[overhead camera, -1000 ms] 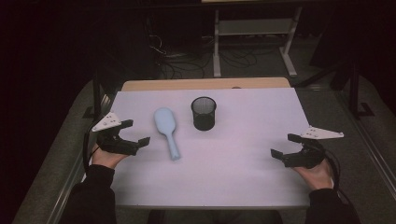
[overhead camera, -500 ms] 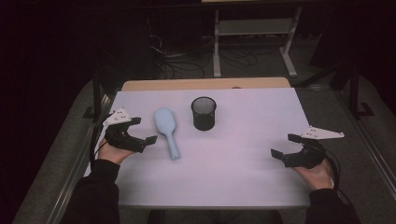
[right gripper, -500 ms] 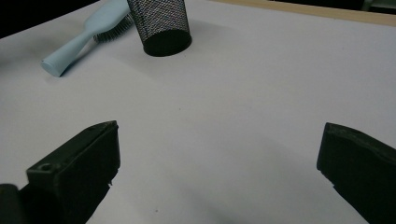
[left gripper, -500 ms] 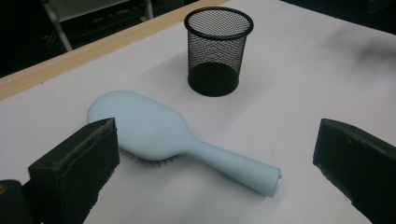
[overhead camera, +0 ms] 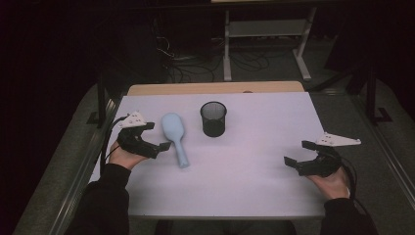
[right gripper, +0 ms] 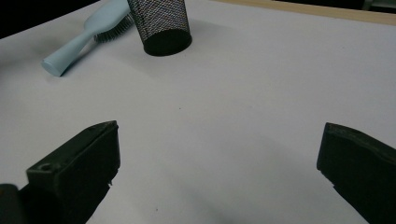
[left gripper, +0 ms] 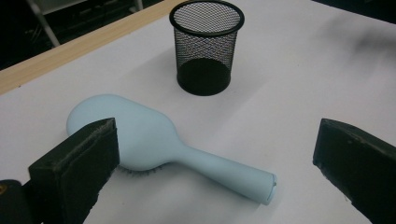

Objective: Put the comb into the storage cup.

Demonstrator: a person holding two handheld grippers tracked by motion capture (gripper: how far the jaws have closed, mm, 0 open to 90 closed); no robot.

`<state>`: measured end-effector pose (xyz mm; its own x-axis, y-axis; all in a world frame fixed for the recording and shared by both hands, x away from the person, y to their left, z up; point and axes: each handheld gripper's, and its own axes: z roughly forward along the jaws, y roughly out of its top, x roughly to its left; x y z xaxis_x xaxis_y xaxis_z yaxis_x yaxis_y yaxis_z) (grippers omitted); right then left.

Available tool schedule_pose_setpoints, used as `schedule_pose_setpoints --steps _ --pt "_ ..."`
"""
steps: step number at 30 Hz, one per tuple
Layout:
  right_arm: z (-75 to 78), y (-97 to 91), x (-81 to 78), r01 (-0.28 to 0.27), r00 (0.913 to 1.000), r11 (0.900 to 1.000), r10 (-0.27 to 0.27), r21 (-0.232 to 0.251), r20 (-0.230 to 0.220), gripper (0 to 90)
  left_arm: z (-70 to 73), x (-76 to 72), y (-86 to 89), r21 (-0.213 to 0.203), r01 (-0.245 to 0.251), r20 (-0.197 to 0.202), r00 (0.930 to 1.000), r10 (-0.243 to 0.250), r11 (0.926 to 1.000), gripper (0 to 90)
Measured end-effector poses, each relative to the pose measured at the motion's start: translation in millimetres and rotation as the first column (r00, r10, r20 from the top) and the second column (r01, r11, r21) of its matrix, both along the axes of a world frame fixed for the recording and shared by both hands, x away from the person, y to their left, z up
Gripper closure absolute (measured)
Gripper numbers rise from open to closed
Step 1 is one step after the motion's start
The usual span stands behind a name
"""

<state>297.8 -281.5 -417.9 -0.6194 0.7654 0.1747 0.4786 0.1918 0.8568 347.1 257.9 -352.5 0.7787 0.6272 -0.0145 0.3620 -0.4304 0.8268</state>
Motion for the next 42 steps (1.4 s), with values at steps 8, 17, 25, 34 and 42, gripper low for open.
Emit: schedule_pose_setpoints --steps 8,17,25,34,42 --pt "-0.5 -1.9 -0.2 0.006 1.0 1.0 -0.006 0.002 -0.003 0.0 -0.5 4.7 -8.6 0.018 0.016 -0.012 0.9998 -0.016 0.9997 0.4" --pt "-0.5 -1.1 -0.8 0.003 1.0 1.0 -0.003 -0.002 -0.005 0.0 -4.2 10.4 -18.7 0.033 0.035 -0.024 0.9991 -0.034 0.9988 0.6" --pt "-0.7 -1.1 -0.7 0.0 1.0 1.0 0.0 -0.003 -0.005 0.0 -9.2 13.2 -29.2 0.045 0.064 -0.045 0.9971 -0.062 0.9969 0.6" --pt "-0.6 -1.2 -0.6 -0.001 1.0 1.0 0.001 -0.005 -0.007 0.0 -13.2 16.3 -37.0 0.05 0.084 -0.058 0.995 -0.081 0.9952 3.3" --pt "-0.5 -1.3 -0.8 0.0 1.0 1.0 0.0 -0.005 -0.007 0.0 -17.1 18.9 -43.2 0.05 0.103 -0.075 0.9923 -0.099 0.9934 6.4"
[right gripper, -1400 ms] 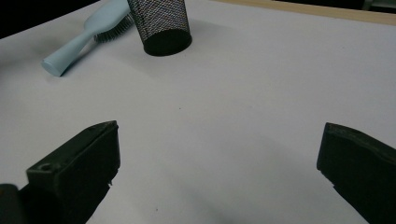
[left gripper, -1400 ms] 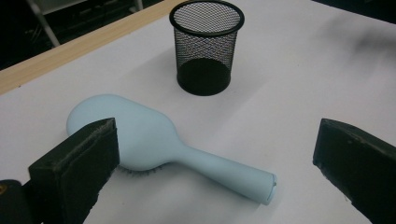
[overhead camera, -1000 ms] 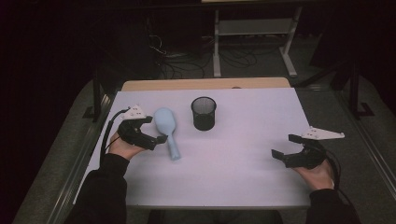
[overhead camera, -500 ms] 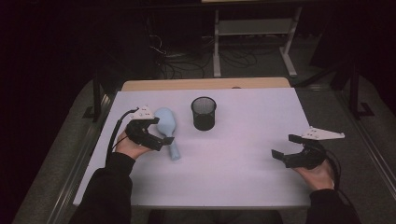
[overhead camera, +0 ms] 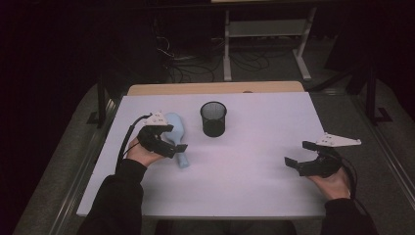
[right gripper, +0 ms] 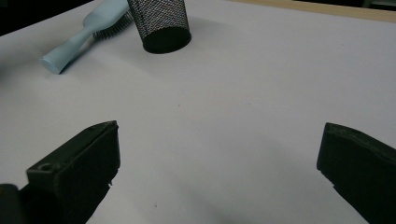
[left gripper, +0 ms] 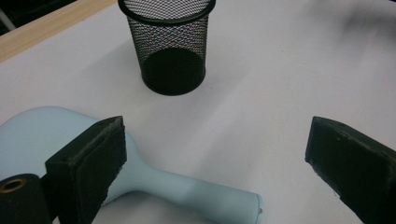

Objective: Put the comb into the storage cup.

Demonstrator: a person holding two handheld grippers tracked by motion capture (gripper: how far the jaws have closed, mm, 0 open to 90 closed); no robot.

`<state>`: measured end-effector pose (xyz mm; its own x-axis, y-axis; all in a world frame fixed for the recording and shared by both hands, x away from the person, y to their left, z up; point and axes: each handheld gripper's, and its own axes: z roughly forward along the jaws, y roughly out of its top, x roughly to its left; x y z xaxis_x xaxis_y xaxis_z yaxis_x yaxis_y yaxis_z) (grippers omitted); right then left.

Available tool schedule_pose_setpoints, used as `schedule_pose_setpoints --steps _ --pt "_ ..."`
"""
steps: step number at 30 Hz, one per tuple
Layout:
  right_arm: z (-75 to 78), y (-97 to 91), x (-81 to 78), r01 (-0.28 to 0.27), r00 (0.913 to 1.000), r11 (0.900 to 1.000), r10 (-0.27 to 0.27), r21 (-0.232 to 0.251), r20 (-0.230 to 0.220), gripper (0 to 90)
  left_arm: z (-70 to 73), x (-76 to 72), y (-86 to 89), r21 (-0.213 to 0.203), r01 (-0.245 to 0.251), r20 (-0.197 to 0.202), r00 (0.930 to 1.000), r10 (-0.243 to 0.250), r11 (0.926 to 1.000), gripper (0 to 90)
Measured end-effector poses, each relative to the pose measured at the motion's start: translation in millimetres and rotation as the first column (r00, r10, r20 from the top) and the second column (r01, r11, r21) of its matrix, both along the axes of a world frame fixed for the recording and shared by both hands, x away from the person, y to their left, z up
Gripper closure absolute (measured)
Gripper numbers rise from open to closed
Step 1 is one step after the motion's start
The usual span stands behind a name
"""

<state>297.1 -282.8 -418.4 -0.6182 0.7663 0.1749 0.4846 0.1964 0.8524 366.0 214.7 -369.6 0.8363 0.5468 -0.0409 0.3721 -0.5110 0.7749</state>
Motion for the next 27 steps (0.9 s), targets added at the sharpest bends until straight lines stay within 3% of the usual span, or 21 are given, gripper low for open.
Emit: schedule_pose_setpoints --steps 10,20,27 --pt "-0.6 0.9 0.4 -0.005 1.0 1.0 0.005 -0.004 -0.003 0.0 -6.5 3.3 -3.0 0.017 0.019 -0.029 0.9994 -0.019 0.9997 19.5" --pt "-0.3 0.0 0.1 -0.003 1.0 1.0 0.003 0.001 -0.004 0.0 -9.7 1.4 -6.3 0.02 0.043 0.007 0.999 -0.043 0.9989 35.7" --pt "-0.2 -0.1 -0.1 -0.003 1.0 1.0 0.003 0.001 -0.003 0.0 -13.3 1.6 -10.4 0.05 0.034 0.001 0.9994 -0.034 0.9981 52.2"
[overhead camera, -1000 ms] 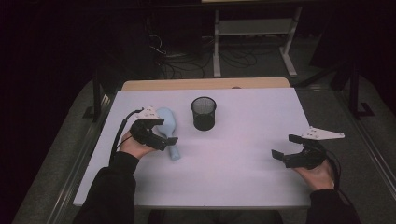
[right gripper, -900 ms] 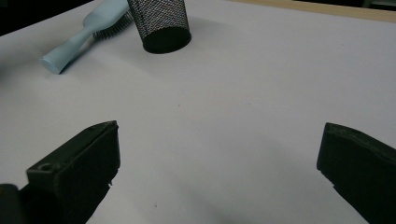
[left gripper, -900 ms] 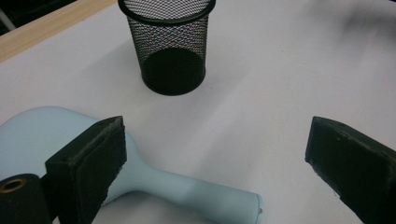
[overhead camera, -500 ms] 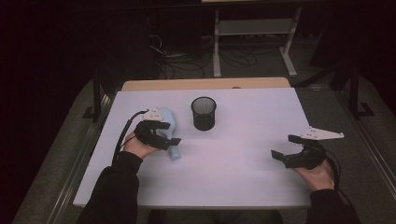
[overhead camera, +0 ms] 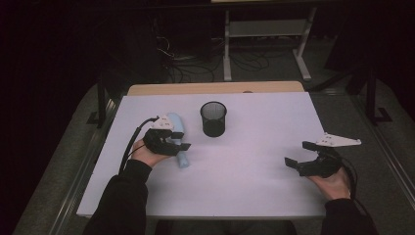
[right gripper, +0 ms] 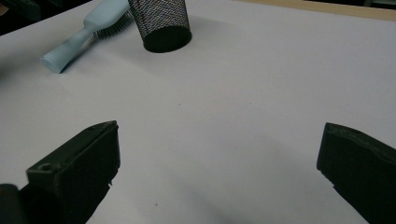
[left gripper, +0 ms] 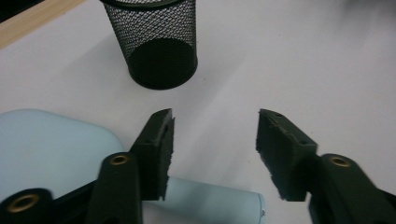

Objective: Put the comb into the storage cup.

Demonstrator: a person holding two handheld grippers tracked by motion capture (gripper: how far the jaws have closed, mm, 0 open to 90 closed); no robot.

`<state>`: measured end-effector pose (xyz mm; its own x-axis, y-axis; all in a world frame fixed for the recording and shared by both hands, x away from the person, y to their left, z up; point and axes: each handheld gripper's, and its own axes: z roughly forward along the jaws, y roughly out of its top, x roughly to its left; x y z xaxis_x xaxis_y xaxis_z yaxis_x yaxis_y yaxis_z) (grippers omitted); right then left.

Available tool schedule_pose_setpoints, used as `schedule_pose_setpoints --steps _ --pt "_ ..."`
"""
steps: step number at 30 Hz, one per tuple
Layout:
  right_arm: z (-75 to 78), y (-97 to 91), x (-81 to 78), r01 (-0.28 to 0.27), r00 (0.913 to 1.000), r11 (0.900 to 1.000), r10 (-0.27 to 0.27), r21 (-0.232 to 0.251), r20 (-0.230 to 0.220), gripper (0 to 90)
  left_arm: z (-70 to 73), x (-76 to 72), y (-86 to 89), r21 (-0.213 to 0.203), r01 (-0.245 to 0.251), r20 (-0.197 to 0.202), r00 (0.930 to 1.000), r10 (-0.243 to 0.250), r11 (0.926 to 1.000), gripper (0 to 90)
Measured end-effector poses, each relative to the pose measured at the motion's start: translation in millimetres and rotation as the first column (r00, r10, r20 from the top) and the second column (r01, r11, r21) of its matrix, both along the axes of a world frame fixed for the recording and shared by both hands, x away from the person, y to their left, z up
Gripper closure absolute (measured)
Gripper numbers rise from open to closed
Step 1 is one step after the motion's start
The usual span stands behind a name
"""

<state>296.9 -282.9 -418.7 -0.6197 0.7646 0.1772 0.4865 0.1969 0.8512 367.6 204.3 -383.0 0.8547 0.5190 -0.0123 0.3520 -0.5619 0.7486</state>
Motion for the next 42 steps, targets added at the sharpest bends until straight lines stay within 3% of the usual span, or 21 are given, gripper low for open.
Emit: schedule_pose_setpoints --steps 8,14,21,30,42 --pt "-0.2 0.0 -0.1 0.001 1.0 1.0 -0.001 -0.002 0.0 0.0 -5.5 1.0 -4.0 0.015 -0.014 -0.013 0.9998 0.015 0.9998 72.2" --pt "-0.2 -0.1 -0.1 0.001 1.0 1.0 -0.001 -0.002 -0.001 0.0 -9.2 2.0 -7.0 0.029 -0.011 -0.023 0.9997 0.012 0.9995 76.2" --pt "-0.5 0.2 0.1 -0.002 1.0 1.0 0.002 -0.004 -0.003 0.0 -14.0 5.2 -7.1 0.031 0.018 -0.076 0.997 -0.016 0.9994 90.0" --pt "-0.5 0.2 -0.2 0.0 1.0 1.0 -0.001 -0.004 -0.003 0.0 -20.6 7.3 -6.4 0.089 0.013 -0.124 0.9922 -0.002 0.9959 90.0" --pt "-0.8 -0.4 -0.6 0.003 1.0 1.0 -0.003 -0.003 -0.004 0.0 -29.0 6.2 -5.3 0.119 0.003 -0.136 0.9907 0.014 0.9929 90.0"
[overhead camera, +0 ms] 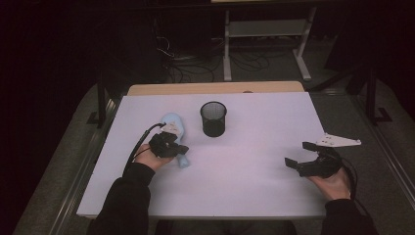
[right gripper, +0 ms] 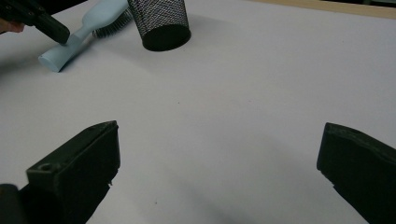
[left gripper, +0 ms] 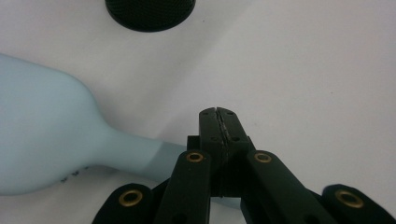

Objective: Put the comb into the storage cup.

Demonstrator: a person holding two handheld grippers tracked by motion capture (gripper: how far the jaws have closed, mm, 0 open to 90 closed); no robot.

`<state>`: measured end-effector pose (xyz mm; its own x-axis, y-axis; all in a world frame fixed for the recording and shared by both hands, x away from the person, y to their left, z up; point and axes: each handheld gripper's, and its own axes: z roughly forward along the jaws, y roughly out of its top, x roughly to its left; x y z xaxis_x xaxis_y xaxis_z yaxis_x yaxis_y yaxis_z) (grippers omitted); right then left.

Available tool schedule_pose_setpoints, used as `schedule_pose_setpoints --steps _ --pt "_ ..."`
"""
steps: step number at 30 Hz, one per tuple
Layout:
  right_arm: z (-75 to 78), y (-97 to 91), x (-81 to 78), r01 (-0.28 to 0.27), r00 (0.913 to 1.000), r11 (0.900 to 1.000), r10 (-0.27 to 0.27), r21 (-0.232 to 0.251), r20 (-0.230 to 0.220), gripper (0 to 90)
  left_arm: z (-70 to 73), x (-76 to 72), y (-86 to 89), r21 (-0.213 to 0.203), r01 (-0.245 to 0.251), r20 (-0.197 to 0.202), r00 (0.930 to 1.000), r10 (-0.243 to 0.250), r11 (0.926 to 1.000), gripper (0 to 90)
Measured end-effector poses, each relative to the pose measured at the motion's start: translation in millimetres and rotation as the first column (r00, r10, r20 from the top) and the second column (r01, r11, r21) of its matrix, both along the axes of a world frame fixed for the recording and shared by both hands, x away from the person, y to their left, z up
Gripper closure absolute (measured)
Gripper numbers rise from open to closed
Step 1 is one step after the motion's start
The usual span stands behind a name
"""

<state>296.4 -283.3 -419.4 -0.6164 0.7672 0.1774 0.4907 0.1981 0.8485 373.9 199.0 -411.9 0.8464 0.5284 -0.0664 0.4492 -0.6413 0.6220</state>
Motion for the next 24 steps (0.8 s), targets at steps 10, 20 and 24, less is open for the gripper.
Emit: schedule_pose_setpoints --steps 10,20,24 --pt "-0.4 0.6 0.0 0.001 1.0 1.0 -0.001 -0.002 -0.003 0.0 0.4 -2.2 7.6 -0.023 -0.008 -0.003 1.0 0.008 0.9997 90.0" --pt "-0.5 0.2 -0.1 0.001 1.0 1.0 -0.001 -0.002 -0.003 0.0 -1.0 -1.7 4.2 -0.019 -0.005 -0.007 1.0 0.005 0.9998 90.0" --pt "-0.7 0.4 0.0 0.0 1.0 1.0 0.0 -0.002 -0.004 0.0 -1.6 -0.8 3.6 -0.02 -0.009 -0.01 0.9999 0.009 0.9998 90.0"
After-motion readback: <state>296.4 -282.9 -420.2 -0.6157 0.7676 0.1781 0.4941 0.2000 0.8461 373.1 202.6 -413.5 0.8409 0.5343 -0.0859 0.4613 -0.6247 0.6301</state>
